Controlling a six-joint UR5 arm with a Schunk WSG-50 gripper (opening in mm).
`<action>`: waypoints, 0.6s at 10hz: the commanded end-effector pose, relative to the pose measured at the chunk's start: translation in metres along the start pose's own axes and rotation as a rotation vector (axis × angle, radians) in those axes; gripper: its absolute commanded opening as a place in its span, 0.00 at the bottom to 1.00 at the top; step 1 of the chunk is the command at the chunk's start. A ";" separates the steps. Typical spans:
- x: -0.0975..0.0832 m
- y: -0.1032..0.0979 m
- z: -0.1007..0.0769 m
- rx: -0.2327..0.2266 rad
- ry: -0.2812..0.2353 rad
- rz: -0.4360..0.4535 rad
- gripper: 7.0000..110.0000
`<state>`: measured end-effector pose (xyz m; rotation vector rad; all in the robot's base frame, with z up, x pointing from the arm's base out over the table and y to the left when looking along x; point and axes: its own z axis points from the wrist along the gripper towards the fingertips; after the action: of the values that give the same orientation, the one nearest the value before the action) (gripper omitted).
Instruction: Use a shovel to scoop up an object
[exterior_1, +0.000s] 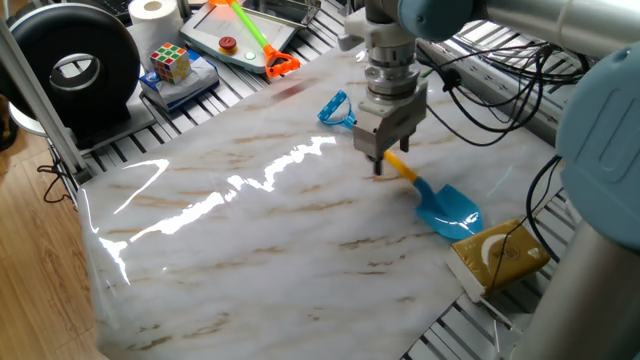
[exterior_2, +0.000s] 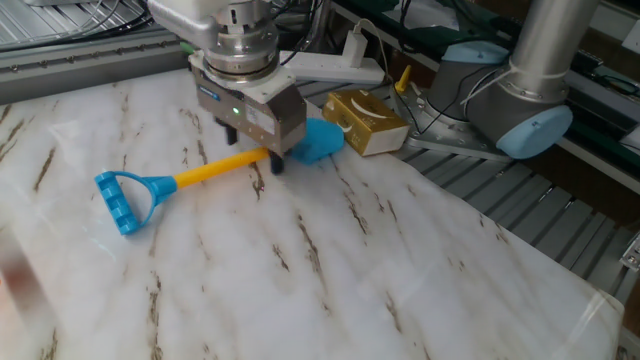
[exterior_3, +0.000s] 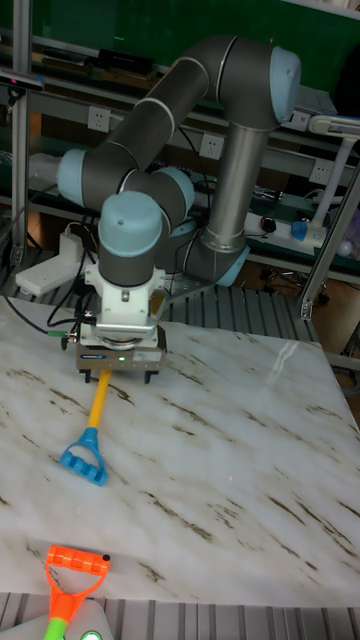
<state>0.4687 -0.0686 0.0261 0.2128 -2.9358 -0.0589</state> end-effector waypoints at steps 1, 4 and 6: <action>0.017 0.015 -0.023 0.047 -0.014 -0.033 0.97; 0.065 -0.003 -0.034 0.154 0.067 -0.024 0.15; 0.022 0.002 -0.026 0.128 -0.022 -0.086 0.15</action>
<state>0.4354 -0.0768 0.0585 0.2974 -2.9079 0.1211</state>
